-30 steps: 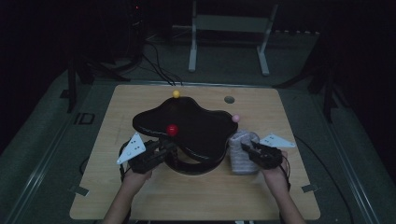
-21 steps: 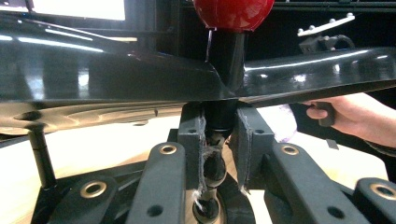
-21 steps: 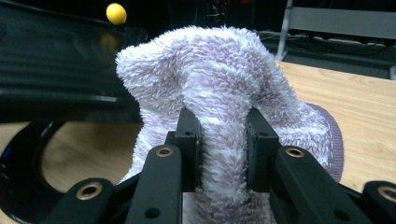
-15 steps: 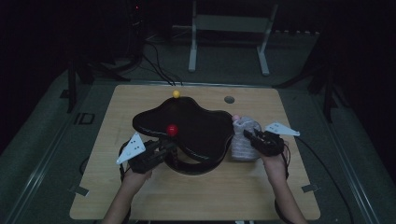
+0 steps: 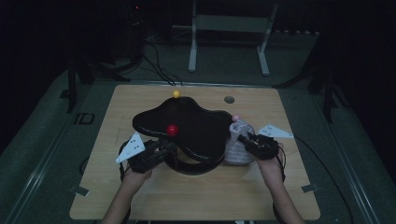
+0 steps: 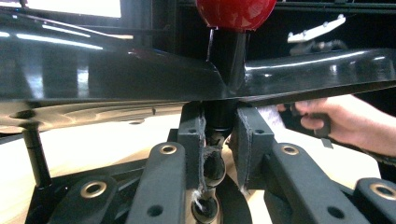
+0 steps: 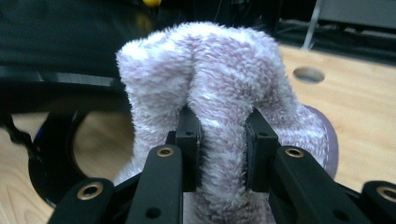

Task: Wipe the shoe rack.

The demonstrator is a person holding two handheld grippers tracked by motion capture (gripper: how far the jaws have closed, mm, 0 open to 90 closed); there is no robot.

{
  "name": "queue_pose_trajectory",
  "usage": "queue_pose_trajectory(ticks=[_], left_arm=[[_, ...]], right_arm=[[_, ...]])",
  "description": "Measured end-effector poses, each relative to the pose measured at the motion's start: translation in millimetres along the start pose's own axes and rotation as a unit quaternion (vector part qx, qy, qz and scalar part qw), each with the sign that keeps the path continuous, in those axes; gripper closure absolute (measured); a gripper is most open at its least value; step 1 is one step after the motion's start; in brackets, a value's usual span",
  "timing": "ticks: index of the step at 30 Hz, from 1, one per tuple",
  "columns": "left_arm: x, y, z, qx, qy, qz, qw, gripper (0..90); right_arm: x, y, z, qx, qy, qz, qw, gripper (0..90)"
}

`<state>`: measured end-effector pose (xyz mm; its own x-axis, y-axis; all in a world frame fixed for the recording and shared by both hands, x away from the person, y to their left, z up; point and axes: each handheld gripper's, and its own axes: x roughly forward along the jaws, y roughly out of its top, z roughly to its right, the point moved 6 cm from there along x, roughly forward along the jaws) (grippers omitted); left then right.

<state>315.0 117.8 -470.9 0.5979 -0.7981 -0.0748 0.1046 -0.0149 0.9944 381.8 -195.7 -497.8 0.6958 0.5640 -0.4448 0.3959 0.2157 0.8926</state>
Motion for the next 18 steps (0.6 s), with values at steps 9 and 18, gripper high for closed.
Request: queue_pose_trajectory(ticks=[9,18], left_arm=[[0.2,0.1,0.1,0.002,0.0,-0.001,1.0,75.2],[0.6,0.0,0.7,0.0,0.002,-0.001,1.0,75.2]], right_arm=[[-17.8,15.0,-19.3,-0.008,0.029,0.025,0.9992,72.1],[-21.8,8.3,-40.1,-0.019,0.049,0.01,0.9986,72.5]])
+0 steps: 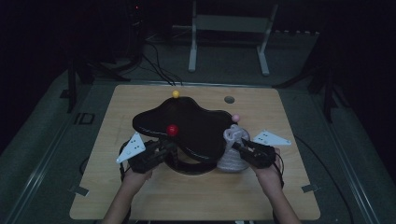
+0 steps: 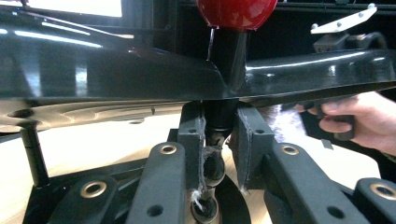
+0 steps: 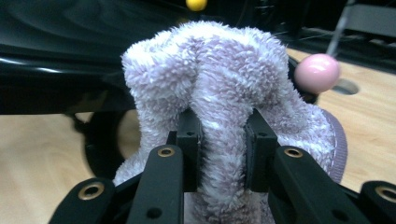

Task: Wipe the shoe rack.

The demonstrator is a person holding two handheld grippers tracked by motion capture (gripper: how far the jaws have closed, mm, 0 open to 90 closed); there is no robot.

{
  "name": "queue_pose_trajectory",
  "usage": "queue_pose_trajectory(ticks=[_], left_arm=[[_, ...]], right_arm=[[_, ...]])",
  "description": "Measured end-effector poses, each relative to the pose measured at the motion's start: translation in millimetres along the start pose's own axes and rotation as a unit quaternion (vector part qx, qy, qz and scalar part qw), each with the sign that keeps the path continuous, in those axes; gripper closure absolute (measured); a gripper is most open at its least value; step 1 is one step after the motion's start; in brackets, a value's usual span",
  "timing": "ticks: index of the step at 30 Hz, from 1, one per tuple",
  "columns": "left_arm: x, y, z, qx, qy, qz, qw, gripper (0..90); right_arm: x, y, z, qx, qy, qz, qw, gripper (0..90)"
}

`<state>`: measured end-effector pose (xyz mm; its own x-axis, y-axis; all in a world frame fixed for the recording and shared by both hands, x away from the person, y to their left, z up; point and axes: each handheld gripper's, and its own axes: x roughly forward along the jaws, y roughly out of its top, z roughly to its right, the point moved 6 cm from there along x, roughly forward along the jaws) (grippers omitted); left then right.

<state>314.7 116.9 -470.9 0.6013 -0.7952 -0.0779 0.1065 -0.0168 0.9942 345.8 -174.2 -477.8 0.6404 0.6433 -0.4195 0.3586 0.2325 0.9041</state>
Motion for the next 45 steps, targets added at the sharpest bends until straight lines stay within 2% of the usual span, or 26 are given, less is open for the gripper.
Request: queue_pose_trajectory(ticks=[1,2,4,5,7,10,13,17,20,22,25,27,30,33,35,37,39,45], left_arm=[[0.0,0.0,0.0,0.0,0.0,0.0,1.0,75.2],[0.5,0.1,1.3,0.002,0.001,-0.001,1.0,75.3],[0.4,0.0,1.7,0.003,0.0,-0.002,1.0,75.3],[0.5,-0.2,2.0,0.002,0.0,-0.001,1.0,75.3],[0.5,-0.3,1.9,0.0,0.001,0.0,1.0,75.3],[0.6,-0.5,2.1,0.007,0.004,0.0,1.0,75.3],[0.6,-0.2,2.5,0.011,0.008,-0.002,0.9999,75.4],[0.6,-0.4,2.5,0.011,0.008,-0.002,0.9999,75.5],[0.5,-0.5,2.7,0.011,0.009,-0.001,0.9999,75.4],[0.5,-0.5,2.7,0.011,0.009,-0.001,0.9999,75.5],[0.7,-0.4,2.9,0.012,0.01,-0.001,0.9999,75.5],[0.7,-0.6,2.9,0.014,0.011,-0.001,0.9999,75.5],[0.8,-0.4,3.1,0.013,0.011,-0.002,0.9999,75.5],[0.7,-0.3,3.3,0.014,0.011,-0.003,0.9998,75.5],[0.7,-0.2,3.3,0.014,0.01,-0.004,0.9998,75.5],[0.6,-0.2,3.3,0.013,0.01,-0.004,0.9999,75.5],[0.5,0.0,3.3,0.012,0.009,-0.006,0.9999,75.5],[1.1,-0.3,3.3,0.014,0.01,-0.004,0.9998,75.5]], right_arm=[[0.0,0.0,0.0,0.0,0.0,0.0,1.0,72.5],[-9.4,9.6,-6.7,-0.004,0.01,0.017,0.9998,72.5],[-11.5,12.3,-9.4,-0.009,0.01,0.021,0.9997,72.6],[-12.6,13.5,-12.6,-0.018,0.001,0.019,0.9996,72.6],[-8.2,6.4,-14.5,-0.025,-0.008,0.009,0.9996,72.8],[-6.0,-3.8,-13.5,-0.013,-0.003,-0.005,0.9999,72.7],[-16.8,2.7,-18.3,-0.007,0.011,0.008,0.9999,72.7],[-35.9,16.1,-35.4,-0.025,0.029,0.035,0.9987,72.7],[-34.8,9.5,-42.5,-0.047,0.018,0.022,0.9985,73.0],[-29.1,0.4,-42.9,-0.043,0.015,0.01,0.9989,72.9],[-35.2,-1.6,-42.8,-0.027,0.026,0.014,0.9992,72.8],[-45.9,5.7,-48.9,-0.024,0.042,0.029,0.9984,72.8],[-62.4,22.7,-65.9,-0.033,0.08,0.06,0.9945,72.8],[-70.4,35.8,-84.2,-0.046,0.112,0.081,0.9894,72.7],[-69.7,40.8,-92.3,-0.054,0.119,0.088,0.9875,72.4],[-63.4,41.6,-96.1,-0.061,0.12,0.081,0.9876,71.6],[-56.4,39.3,-95.9,-0.069,0.105,0.073,0.9893,71.5],[-55.1,31.1,-87.5,-0.071,0.077,0.065,0.9924,72.4]])
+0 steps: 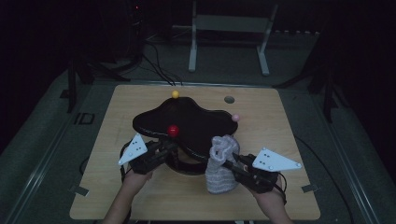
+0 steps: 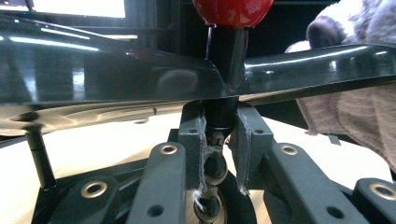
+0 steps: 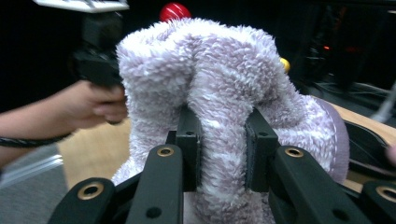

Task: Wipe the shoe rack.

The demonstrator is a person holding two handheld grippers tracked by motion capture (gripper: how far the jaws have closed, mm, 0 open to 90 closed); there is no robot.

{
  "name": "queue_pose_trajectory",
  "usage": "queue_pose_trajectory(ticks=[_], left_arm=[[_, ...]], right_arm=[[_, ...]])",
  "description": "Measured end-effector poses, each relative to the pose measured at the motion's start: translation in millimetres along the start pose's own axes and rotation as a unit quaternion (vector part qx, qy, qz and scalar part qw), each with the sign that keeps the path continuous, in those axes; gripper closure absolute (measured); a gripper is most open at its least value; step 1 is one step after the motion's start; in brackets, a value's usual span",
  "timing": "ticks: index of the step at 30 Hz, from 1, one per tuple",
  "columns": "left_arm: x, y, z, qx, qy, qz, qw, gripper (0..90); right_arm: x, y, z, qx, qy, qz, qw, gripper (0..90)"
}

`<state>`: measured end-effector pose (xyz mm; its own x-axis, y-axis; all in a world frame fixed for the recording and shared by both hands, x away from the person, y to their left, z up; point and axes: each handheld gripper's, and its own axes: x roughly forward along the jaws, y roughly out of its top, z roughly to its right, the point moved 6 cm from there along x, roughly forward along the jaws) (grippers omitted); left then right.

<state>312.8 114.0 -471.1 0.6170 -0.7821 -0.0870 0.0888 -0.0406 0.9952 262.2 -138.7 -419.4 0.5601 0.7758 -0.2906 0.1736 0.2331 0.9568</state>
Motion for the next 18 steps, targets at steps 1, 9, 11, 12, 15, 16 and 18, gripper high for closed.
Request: queue_pose_trajectory(ticks=[1,9,11,12,15,16,18], left_arm=[[0.2,0.0,0.1,0.0,0.001,0.0,1.0,75.5],[0.8,-0.5,0.1,-0.001,0.001,0.003,1.0,75.6],[0.9,-0.6,0.3,-0.003,0.002,0.004,1.0,75.5],[1.1,-0.6,0.6,-0.003,0.003,0.005,1.0,75.5],[1.6,-0.1,2.0,0.002,0.005,0.002,1.0,75.5],[1.6,0.3,2.7,0.002,0.007,-0.001,1.0,75.4],[1.2,0.6,4.2,0.002,0.006,-0.003,1.0,73.3]], right_arm=[[-0.6,-1.5,2.8,-0.002,-0.007,-0.004,1.0,72.5],[4.2,-20.9,30.3,0.028,-0.045,-0.025,0.9983,72.8],[7.7,-25.8,38.2,0.038,-0.052,-0.032,0.9974,72.9],[9.7,-27.8,41.8,0.04,-0.056,-0.035,0.997,72.9],[14.0,-30.6,51.1,0.047,-0.064,-0.04,0.996,72.9],[15.1,-30.7,53.9,0.048,-0.068,-0.041,0.9957,72.9],[16.2,-30.5,58.3,0.05,-0.07,-0.041,0.9954,72.9]])
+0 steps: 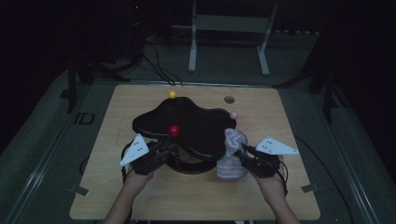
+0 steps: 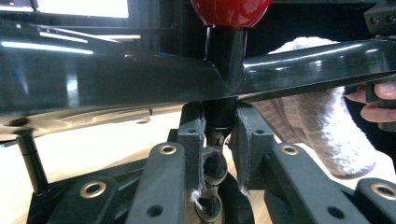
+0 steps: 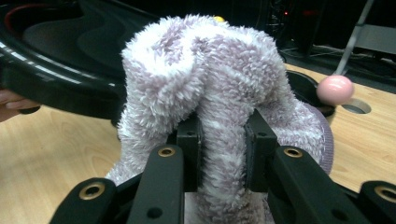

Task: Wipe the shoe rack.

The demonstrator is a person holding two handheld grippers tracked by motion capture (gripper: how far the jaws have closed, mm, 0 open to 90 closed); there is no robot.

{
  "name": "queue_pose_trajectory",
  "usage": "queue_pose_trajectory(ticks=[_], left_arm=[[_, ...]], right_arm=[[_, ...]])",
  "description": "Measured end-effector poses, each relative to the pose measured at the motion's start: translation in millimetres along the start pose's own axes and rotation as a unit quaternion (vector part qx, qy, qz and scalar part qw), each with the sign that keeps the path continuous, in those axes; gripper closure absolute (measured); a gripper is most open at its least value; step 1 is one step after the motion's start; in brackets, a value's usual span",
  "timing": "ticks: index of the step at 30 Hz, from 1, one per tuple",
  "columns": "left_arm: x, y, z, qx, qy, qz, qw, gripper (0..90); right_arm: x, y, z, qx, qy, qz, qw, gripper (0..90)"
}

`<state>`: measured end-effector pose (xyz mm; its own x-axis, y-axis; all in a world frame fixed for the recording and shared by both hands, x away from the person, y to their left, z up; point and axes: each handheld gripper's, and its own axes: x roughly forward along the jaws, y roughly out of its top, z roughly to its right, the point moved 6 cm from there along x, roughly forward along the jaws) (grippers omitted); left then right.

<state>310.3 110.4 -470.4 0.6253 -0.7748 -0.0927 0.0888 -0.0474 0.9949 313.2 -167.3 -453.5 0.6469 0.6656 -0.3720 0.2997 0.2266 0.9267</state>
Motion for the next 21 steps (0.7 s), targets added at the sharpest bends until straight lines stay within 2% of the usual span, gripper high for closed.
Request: queue_pose_trajectory(ticks=[4,7,10,12,14,15,16,17,18,20,21], left_arm=[[-6.6,-1.3,-0.7,0.008,0.01,-0.007,0.9999,67.0],[-19.3,-5.8,-8.0,0.0,0.023,-0.007,0.9997,64.4],[-34.7,-12.7,-19.2,0.001,0.051,-0.013,0.9986,62.0],[-44.8,-17.7,-28.0,-0.001,0.071,-0.018,0.9973,62.2],[-53.1,-20.7,-37.4,0.001,0.102,-0.018,0.9946,64.6],[-56.4,-21.5,-41.9,-0.002,0.11,-0.019,0.9937,65.6],[-58.3,-21.9,-45.5,-0.01,0.113,-0.017,0.9934,69.8],[-58.6,-22.5,-47.8,-0.017,0.114,-0.013,0.9932,69.8],[-57.2,-23.8,-47.6,-0.025,0.104,-0.013,0.9942,69.6],[-51.2,-27.7,-42.1,-0.024,0.085,-0.009,0.996,68.0],[-46.7,-31.1,-38.9,-0.025,0.076,-0.015,0.9967,67.8]], right_arm=[[-5.7,0.7,1.2,0.005,0.003,0.006,1.0,72.9],[-17.3,1.8,-1.2,0.0,0.004,0.015,0.9999,72.8],[-28.1,2.6,-3.9,0.008,0.018,0.024,0.9995,72.8],[-34.0,3.6,-7.4,0.005,0.023,0.028,0.9993,72.8],[-38.7,5.3,-10.9,0.005,0.027,0.034,0.999,72.8],[-40.6,6.3,-12.5,0.004,0.031,0.037,0.9989,72.7],[-42.1,7.0,-13.8,0.003,0.031,0.039,0.9987,72.7],[-43.2,7.3,-14.8,0.002,0.033,0.041,0.9986,72.8],[-44.1,7.3,-15.5,0.003,0.035,0.041,0.9985,72.7],[-45.4,6.3,-16.2,0.005,0.037,0.039,0.9985,72.8],[-46.4,5.8,-16.3,0.005,0.037,0.039,0.9985,72.8]])
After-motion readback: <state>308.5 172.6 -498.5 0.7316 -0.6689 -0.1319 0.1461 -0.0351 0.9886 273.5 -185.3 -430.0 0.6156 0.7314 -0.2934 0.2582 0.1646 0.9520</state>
